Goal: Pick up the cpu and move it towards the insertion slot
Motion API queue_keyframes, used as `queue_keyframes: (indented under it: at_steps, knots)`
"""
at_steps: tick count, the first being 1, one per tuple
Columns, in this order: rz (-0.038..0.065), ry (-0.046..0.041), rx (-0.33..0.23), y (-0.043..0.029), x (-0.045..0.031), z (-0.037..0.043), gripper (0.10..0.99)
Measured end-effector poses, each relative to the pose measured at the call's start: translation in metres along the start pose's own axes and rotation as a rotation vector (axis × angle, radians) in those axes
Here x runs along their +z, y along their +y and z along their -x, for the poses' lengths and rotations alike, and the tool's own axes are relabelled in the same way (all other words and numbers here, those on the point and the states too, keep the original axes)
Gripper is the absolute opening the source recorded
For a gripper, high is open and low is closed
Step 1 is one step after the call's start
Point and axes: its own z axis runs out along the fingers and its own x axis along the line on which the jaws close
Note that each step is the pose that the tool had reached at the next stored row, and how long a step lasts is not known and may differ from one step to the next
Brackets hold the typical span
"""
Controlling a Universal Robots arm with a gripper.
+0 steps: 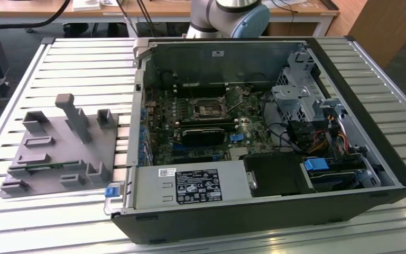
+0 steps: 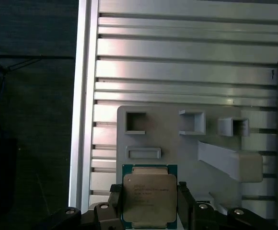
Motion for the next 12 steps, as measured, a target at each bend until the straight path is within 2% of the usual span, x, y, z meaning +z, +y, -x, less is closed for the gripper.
queue_keyframes:
  at_steps: [12]
  knots:
    - [0.000,0.0001,0.000,0.0024,-0.0147,0.0001,0.541]
